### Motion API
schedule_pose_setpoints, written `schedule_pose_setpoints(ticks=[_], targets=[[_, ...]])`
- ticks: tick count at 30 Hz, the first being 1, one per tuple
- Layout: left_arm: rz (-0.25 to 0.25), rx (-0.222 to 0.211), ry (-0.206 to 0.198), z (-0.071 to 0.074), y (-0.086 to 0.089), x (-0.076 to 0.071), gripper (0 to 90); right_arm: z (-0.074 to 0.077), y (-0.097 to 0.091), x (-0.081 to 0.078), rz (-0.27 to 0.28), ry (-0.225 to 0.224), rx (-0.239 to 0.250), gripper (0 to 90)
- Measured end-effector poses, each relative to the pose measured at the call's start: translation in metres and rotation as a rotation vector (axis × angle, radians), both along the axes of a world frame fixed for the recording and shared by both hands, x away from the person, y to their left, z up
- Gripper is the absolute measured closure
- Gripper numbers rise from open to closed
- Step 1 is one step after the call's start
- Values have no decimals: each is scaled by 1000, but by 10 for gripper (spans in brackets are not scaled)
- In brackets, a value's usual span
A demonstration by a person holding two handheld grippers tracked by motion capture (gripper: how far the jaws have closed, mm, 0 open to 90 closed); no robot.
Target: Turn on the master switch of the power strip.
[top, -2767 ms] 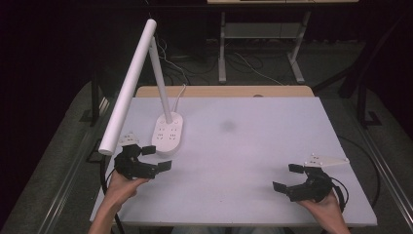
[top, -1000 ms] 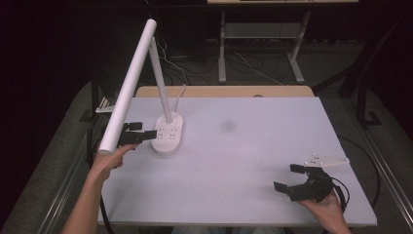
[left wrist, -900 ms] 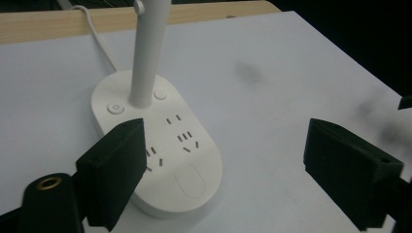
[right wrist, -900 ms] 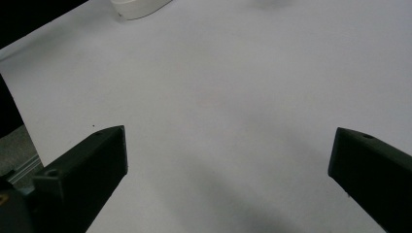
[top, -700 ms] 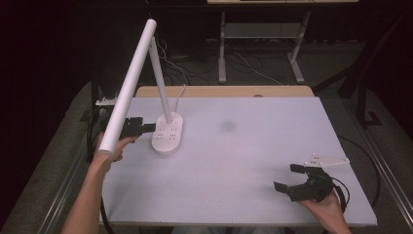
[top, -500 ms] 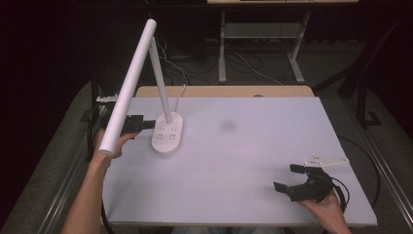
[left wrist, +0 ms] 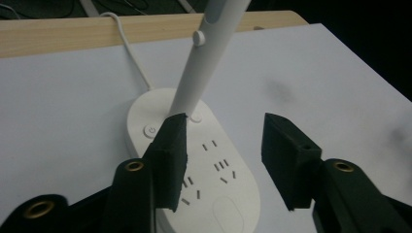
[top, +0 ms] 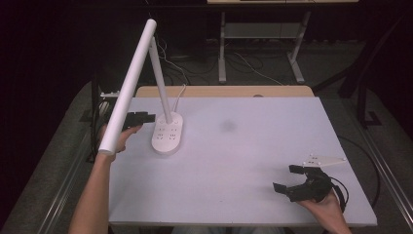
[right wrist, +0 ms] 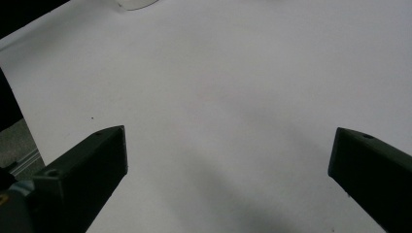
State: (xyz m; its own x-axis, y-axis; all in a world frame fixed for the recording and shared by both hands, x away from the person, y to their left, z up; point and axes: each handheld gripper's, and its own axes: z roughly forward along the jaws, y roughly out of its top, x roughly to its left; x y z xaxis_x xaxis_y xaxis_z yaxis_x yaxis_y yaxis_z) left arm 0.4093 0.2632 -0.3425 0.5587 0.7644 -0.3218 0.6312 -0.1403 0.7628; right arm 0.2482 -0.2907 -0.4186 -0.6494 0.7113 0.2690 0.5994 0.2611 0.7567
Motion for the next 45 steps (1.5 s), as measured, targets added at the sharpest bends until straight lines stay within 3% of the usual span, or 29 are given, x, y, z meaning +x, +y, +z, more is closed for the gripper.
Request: schedule_pose_setpoints(ticks=[7, 16, 27, 35, 45], targets=[[45, -23, 13, -10, 2, 10, 618, 0, -2, 0, 0, -5, -2, 1], [92, -87, 17, -24, 5, 22, 749, -1, -6, 1, -15, 0, -12, 1], [153, -108, 40, -38, 1, 32, 892, -2, -9, 2, -17, 0, -17, 1], [174, -86, 67, -50, -4, 40, 898, -1, -11, 1, -24, -2, -17, 1], [195, -90, 87, -63, -4, 46, 899, -1, -11, 1, -22, -3, -21, 1]])
